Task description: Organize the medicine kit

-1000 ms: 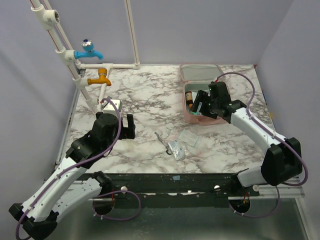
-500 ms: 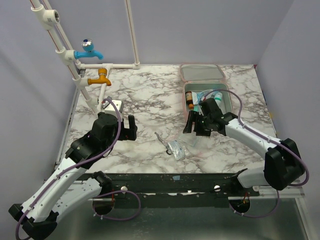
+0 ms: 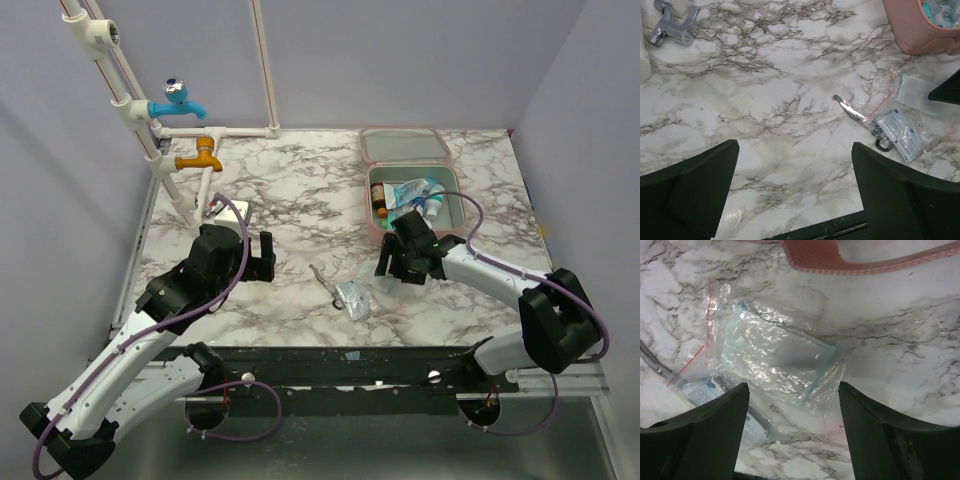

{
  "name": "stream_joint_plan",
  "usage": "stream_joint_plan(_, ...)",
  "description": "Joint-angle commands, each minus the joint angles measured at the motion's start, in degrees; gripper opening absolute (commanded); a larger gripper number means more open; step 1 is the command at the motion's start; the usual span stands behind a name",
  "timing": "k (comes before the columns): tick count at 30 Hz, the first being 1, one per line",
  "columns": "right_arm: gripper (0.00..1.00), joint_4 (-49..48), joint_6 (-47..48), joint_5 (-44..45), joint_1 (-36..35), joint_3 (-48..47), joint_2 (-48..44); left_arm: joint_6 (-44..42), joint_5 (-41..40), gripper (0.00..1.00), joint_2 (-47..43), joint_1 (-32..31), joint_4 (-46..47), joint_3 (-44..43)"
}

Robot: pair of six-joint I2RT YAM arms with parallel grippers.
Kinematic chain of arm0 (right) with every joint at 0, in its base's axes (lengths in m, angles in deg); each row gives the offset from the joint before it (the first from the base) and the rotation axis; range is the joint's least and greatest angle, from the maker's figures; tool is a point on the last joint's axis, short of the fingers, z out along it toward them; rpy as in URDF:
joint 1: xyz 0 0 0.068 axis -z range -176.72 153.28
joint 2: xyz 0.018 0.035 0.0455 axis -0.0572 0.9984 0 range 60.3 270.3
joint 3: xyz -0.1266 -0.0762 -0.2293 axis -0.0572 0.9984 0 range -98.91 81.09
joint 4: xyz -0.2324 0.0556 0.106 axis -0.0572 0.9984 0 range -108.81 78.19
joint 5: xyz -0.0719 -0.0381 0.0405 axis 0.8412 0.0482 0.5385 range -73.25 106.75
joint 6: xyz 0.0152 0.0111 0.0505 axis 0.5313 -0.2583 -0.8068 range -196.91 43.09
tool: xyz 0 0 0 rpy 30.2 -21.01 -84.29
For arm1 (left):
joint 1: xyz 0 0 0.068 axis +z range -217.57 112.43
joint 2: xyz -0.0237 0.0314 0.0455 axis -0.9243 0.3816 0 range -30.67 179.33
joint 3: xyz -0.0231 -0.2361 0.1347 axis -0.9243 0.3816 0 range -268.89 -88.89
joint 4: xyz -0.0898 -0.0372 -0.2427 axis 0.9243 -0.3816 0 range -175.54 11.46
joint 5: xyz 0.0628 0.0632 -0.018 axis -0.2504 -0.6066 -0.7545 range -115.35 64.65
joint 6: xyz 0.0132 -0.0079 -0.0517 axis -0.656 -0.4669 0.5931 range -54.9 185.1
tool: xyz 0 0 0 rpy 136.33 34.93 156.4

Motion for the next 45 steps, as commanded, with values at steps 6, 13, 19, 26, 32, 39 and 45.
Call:
stream_joint_plan(6,0.74,-1.5,-2.9,10.0,-1.9,0.0,5.8,-0.4,-0.2,0.98,-0.3,0.2,-0.9,1.1)
stream_joint_plan(13,0.70,1.4,-3.4,17.4,-5.3,-2.3,9.8,-0.4,-0.1,0.99,-0.4,0.3,-1.0,1.2)
stream_joint_plan(19,0.54,1.4,-4.4,17.8,-6.4,-1.9,12.9,-0.8,-0.8,0.99,-0.8,0.3,-1.0,1.1)
stream_joint_plan(26,0.08,1.2,-4.9,17.3,-7.1,-1.9,13.7,-0.8,-0.7,0.98,-0.9,0.4,-1.1,1.3)
stream_joint_plan(32,0.01,3.0,-4.2,17.0,-7.3,-2.8,11.3,-0.8,-0.6,0.99,-1.0,0.5,-1.1,1.2)
stream_joint_plan(39,0.01,5.7,-3.6,14.0,-7.3,-3.5,6.3,-0.6,-0.6,0.99,-1.2,0.7,-1.1,1.5)
stream_joint_plan(45,0.01,9.3,-3.0,13.1,-7.2,-5.7,0.7,-0.6,-0.2,0.99,-1.2,0.9,-1.0,1.4)
